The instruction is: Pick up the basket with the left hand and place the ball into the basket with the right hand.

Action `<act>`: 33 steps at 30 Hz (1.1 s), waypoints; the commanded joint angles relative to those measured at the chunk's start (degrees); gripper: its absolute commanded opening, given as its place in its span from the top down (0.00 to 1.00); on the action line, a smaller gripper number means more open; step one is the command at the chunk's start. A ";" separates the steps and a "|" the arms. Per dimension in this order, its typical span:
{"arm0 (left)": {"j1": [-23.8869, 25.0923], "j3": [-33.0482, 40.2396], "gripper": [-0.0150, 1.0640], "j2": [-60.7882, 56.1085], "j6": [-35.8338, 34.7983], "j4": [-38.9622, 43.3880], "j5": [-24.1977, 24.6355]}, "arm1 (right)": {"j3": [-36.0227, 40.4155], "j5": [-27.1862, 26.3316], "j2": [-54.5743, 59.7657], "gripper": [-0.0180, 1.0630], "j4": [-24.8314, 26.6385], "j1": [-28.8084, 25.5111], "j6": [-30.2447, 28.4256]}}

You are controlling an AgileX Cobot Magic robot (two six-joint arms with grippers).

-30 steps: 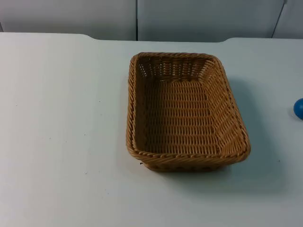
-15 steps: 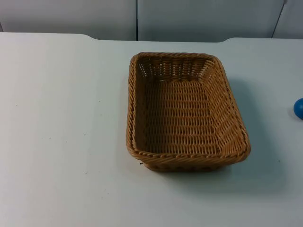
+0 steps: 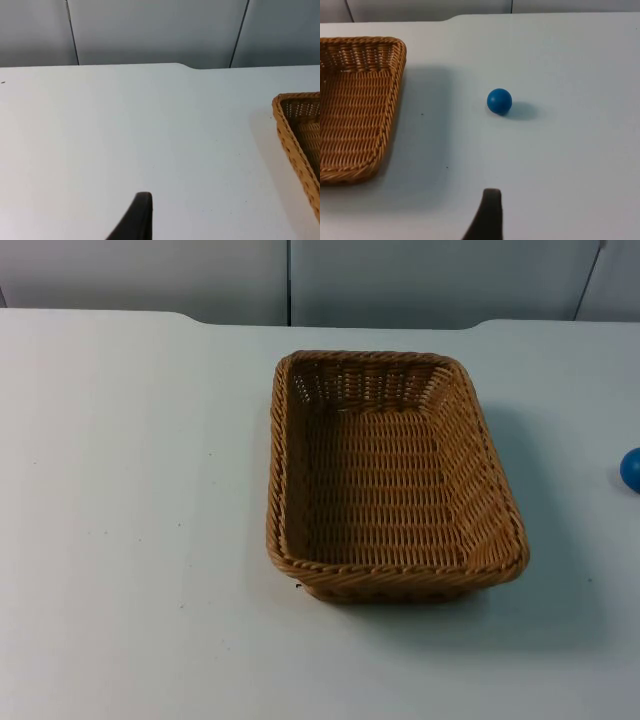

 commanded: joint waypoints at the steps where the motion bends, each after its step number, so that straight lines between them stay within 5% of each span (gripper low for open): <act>1: 0.04 -1.41 0.11 3.46 -0.25 -0.96 -2.35 | 0.43 -0.47 -0.23 0.28 -0.36 -0.47 0.00; 11: -0.07 -4.77 0.11 18.31 2.32 -3.51 -6.77 | 0.43 -0.49 -0.23 0.28 -0.46 -0.47 0.00; 33: -0.20 -4.85 0.11 48.86 26.82 -33.67 -16.58 | 0.43 -0.49 -0.23 0.28 -0.60 -0.47 0.00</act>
